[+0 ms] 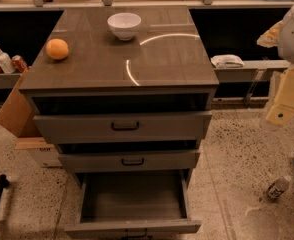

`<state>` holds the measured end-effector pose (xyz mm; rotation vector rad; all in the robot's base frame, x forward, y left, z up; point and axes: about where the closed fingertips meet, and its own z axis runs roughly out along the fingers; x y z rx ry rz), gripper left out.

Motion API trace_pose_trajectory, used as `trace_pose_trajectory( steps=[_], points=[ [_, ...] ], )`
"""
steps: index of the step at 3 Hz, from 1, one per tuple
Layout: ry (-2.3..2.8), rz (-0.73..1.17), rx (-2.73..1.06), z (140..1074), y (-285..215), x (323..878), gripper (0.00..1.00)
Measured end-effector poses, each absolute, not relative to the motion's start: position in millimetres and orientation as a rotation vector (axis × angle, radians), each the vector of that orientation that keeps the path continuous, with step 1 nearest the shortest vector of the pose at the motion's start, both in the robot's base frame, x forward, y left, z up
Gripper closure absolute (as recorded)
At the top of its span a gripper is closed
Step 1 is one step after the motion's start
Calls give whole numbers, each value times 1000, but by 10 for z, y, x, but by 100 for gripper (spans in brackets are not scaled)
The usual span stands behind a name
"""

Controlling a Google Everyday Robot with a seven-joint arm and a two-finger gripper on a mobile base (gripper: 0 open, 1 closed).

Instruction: Close bottom drawer

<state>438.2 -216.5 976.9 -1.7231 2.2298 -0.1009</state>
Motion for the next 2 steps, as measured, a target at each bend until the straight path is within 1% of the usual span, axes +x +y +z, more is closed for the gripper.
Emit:
trace_pose_trajectory(
  steps=[1,2],
  points=[
    [2230,-101,-1723,9769,-2165,4382,0],
    [2204,-6,-1672,9704,-2086,4376,0]
  ],
)
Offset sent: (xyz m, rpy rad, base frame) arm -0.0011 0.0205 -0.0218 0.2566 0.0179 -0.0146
